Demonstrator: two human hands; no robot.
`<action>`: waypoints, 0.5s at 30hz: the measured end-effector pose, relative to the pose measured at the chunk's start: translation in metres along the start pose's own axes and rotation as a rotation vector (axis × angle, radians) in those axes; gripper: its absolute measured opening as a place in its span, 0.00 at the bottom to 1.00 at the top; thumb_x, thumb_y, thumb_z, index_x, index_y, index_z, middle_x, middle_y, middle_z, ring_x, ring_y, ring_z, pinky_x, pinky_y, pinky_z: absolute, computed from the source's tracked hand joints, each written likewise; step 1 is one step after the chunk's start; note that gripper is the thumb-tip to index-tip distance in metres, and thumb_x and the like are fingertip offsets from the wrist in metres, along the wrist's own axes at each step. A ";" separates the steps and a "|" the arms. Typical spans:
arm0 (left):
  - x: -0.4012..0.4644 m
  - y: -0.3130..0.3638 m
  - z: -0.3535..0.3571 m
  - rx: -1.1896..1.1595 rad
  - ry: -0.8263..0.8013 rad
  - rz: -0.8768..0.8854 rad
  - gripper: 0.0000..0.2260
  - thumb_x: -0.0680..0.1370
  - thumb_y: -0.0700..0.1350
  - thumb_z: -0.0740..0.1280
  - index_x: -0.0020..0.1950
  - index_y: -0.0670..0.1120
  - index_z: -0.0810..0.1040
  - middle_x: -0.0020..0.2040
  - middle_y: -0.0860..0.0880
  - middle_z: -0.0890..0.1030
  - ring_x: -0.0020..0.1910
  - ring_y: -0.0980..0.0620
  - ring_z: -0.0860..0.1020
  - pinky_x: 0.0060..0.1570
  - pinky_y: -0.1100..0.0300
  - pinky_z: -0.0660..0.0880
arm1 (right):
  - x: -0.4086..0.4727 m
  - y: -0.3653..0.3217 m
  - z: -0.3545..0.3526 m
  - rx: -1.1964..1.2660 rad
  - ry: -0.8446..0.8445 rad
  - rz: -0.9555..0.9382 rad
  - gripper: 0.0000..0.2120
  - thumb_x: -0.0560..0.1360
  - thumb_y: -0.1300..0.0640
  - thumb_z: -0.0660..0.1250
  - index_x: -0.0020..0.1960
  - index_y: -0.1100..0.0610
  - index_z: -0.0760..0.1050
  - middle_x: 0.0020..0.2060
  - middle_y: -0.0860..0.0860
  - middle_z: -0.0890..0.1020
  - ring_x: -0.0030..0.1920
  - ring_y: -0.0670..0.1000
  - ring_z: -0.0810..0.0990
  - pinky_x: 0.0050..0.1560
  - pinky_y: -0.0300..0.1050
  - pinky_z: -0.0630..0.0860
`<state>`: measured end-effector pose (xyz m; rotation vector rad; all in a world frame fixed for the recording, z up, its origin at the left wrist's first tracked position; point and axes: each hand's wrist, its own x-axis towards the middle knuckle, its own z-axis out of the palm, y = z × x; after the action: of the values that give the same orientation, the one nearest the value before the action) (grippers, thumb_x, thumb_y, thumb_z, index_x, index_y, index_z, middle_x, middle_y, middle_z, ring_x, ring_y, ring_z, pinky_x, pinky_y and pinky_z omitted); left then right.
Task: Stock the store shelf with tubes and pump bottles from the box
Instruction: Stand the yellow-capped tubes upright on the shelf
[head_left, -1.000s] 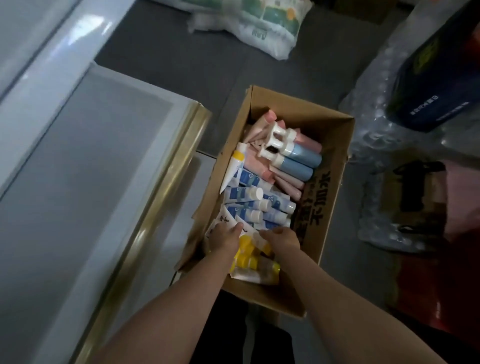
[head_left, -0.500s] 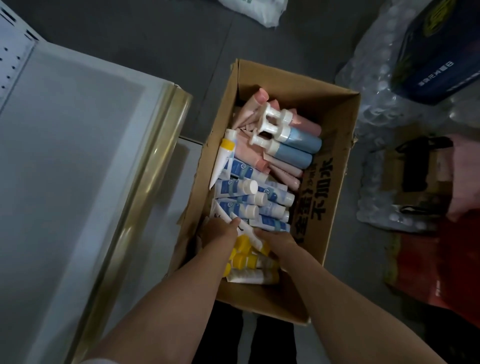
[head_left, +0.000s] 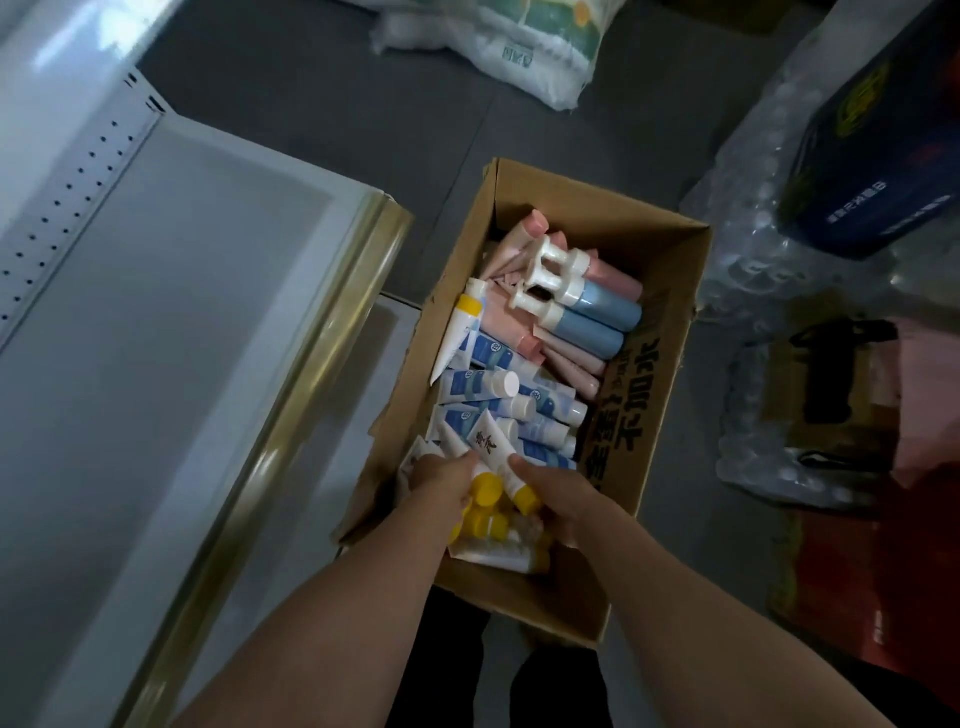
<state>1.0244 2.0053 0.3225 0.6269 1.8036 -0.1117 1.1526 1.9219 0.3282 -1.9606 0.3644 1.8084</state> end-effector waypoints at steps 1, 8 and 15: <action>-0.005 -0.001 -0.003 -0.088 -0.050 -0.015 0.27 0.73 0.52 0.74 0.68 0.43 0.72 0.55 0.42 0.80 0.47 0.45 0.81 0.47 0.49 0.82 | -0.002 0.001 0.000 0.015 -0.016 -0.028 0.45 0.53 0.34 0.81 0.63 0.54 0.78 0.55 0.57 0.83 0.51 0.59 0.83 0.37 0.48 0.79; -0.065 -0.015 -0.019 -0.445 -0.230 0.095 0.11 0.80 0.50 0.64 0.59 0.49 0.80 0.55 0.42 0.83 0.54 0.43 0.81 0.48 0.49 0.82 | -0.072 -0.009 -0.004 0.075 -0.126 -0.225 0.19 0.72 0.43 0.75 0.57 0.53 0.81 0.52 0.55 0.86 0.56 0.57 0.83 0.46 0.48 0.81; -0.148 -0.034 -0.049 -0.708 -0.338 0.414 0.15 0.77 0.48 0.71 0.63 0.46 0.79 0.53 0.43 0.85 0.53 0.43 0.84 0.56 0.43 0.79 | -0.143 -0.006 -0.004 0.006 -0.388 -0.503 0.23 0.74 0.44 0.73 0.65 0.52 0.78 0.57 0.55 0.84 0.58 0.56 0.83 0.57 0.54 0.80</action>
<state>0.9946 1.9421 0.4661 0.4177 1.2345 0.6395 1.1437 1.9104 0.4711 -1.4704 -0.2292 1.7755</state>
